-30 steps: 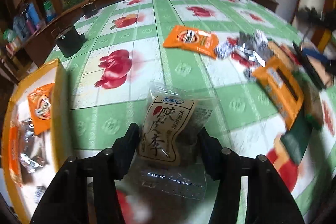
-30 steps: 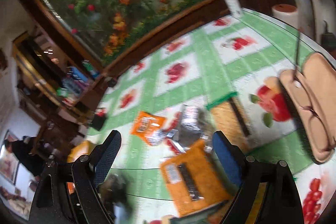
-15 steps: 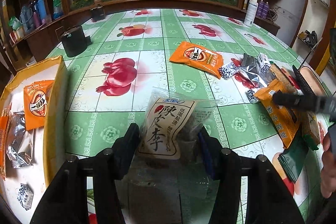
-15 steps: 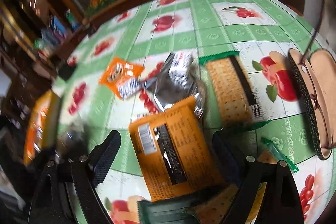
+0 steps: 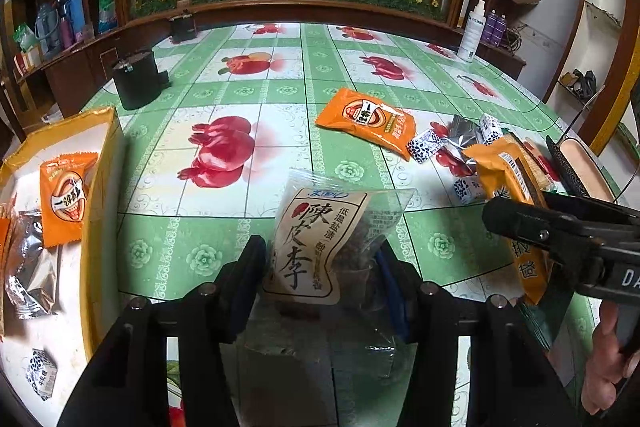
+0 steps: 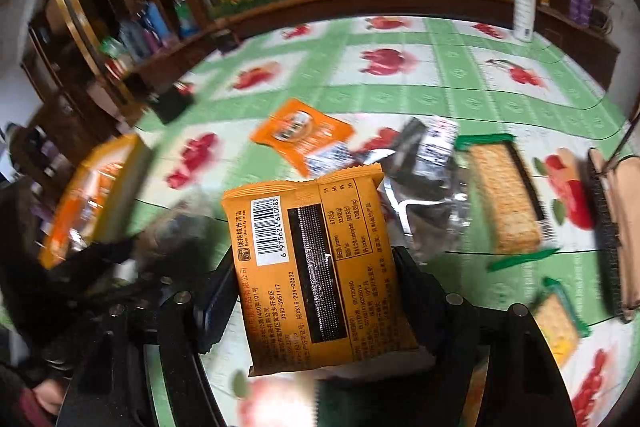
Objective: Organize snacks
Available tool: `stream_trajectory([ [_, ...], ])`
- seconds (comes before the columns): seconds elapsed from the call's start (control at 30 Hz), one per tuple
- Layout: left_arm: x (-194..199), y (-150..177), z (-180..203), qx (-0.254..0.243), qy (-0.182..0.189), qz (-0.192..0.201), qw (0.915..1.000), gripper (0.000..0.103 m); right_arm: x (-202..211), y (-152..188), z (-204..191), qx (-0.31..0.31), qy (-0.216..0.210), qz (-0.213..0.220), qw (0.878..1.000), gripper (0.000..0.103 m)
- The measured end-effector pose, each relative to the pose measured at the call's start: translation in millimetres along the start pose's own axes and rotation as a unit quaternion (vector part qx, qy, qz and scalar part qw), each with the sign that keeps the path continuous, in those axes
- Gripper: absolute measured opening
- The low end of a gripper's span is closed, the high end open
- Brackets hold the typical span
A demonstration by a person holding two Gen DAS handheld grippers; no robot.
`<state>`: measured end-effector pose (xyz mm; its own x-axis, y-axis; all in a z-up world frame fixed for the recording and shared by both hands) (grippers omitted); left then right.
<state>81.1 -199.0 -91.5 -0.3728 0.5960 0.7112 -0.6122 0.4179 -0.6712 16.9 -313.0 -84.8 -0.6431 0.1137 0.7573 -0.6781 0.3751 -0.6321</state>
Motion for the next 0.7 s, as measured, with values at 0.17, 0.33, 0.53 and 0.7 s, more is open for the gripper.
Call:
stream_trajectory([
  [0.17, -0.5, -3.3, -1.0, -0.004, -0.005, 0.007, 1.0000, 0.050, -8.5, 2.9, -7.8, -0.006, 0.006, -0.012, 1.000, 0.077],
  [0.33, -0.6, -3.1, -1.1, -0.010, -0.009, 0.009, 0.9999, 0.050, -5.7, 1.2, -12.0, -0.014, -0.005, -0.011, 1.000, 0.077],
  [0.53, 0.3, -4.6, -0.6, -0.004, 0.002, 0.009, 0.9999, 0.049, -7.6, 0.5, -9.3, -0.023, -0.008, -0.014, 1.000, 0.077],
  [0.7, 0.4, -4.2, 5.9, -0.004, 0.024, 0.005, 0.9997, 0.048, -11.2, -0.7, -1.3, -0.037, -0.007, -0.019, 0.999, 0.077],
])
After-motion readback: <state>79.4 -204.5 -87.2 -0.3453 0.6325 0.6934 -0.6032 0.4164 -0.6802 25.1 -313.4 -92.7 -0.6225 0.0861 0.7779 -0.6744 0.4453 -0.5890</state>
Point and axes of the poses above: each gripper's, at about its wrist camera, not at the fingertips, and x roughly against the way its jaws point, z to its right, y to its underside, the point moved 8 cm from there along -x, roughly the way its jaws point, and after that the axes turned 10 degrees about y, right-handed, at the moved point
